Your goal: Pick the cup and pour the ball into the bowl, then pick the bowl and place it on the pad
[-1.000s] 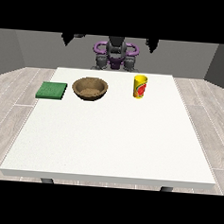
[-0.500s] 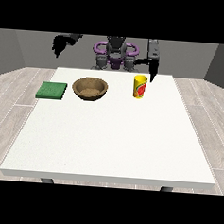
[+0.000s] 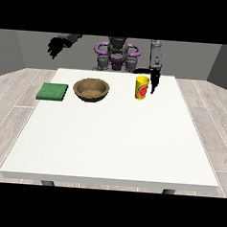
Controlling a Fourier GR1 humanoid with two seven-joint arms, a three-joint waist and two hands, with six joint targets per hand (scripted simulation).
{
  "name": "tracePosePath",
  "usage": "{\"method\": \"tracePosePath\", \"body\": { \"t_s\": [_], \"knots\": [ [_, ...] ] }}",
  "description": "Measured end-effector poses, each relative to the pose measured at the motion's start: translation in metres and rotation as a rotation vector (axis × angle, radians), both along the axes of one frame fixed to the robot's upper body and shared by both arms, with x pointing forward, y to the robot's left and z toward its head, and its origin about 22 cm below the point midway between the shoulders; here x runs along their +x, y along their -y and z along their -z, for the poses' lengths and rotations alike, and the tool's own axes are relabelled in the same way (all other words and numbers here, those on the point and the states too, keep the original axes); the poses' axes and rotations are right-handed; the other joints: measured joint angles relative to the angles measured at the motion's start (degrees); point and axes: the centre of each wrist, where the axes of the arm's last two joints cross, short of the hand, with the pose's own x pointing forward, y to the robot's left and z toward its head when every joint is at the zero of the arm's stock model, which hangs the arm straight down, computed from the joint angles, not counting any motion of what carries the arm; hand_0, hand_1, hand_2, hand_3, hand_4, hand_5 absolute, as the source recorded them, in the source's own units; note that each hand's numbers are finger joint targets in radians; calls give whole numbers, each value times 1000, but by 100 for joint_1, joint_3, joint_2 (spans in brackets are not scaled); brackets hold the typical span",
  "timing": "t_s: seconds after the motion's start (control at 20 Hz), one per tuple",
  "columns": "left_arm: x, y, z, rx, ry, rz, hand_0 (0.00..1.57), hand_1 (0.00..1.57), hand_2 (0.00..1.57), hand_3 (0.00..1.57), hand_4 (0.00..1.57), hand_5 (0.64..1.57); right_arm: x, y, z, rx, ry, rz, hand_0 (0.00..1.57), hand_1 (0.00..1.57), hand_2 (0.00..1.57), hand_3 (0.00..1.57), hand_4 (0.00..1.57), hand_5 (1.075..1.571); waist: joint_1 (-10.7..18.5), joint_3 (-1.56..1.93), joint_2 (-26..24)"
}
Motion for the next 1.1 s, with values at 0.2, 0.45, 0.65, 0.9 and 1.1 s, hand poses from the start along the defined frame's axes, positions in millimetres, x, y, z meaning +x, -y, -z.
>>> {"method": "tracePosePath", "body": {
  "t_s": [0.2,0.45,0.65,0.9,1.1],
  "knots": [
    [4,-2,18,-10,-3,-12,0,0,0,0,253,1445,1,9,6,-9,0,-6,0,0,0,0,671,1562,-67,-2,48],
    [9,-2,35,-13,-2,-47,919,919,1316,1379,1243,1538,5,19,1,-11,24,-18,0,0,0,0,662,1569,-168,-1,173],
    [8,-4,44,89,31,-109,1265,1265,1571,1571,1335,1483,6,24,-12,-9,46,-45,0,0,0,74,642,1568,-401,8,308],
    [13,-9,45,167,57,-174,1283,1283,1571,1571,1408,1418,7,49,-28,-8,55,-41,0,0,0,151,628,1566,-465,29,312],
    [16,5,45,257,-8,-159,1269,1269,1571,1571,1413,1430,5,70,-19,1,-18,-16,0,0,0,311,642,1566,-353,16,-139]
  ]
}}
